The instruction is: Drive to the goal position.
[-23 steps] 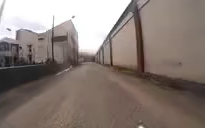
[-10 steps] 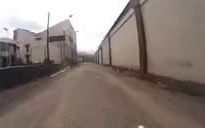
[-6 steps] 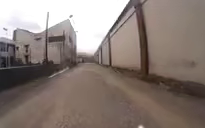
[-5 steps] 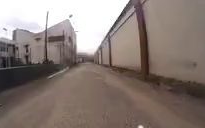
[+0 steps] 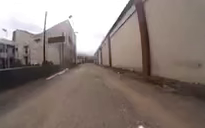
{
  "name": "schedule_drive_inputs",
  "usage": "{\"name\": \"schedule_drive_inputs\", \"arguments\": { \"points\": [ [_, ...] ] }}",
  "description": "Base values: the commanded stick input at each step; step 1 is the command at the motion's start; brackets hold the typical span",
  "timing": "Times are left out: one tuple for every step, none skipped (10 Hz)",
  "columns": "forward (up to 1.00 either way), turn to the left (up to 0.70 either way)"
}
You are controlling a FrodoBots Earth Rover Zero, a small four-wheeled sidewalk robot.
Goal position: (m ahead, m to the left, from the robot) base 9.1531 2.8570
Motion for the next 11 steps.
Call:
{"name": "schedule_drive_inputs", "arguments": {
  "points": [
    [0.30, 0.00],
    [0.30, 0.00],
    [0.30, 0.00],
    [0.30, 0.00],
    [0.30, 0.00],
    [0.30, 0.00],
    [0.30, 0.00],
    [0.30, 0.00],
    [0.30, 0.00],
    [0.30, 0.00],
    [0.30, 0.00]
  ]
}}
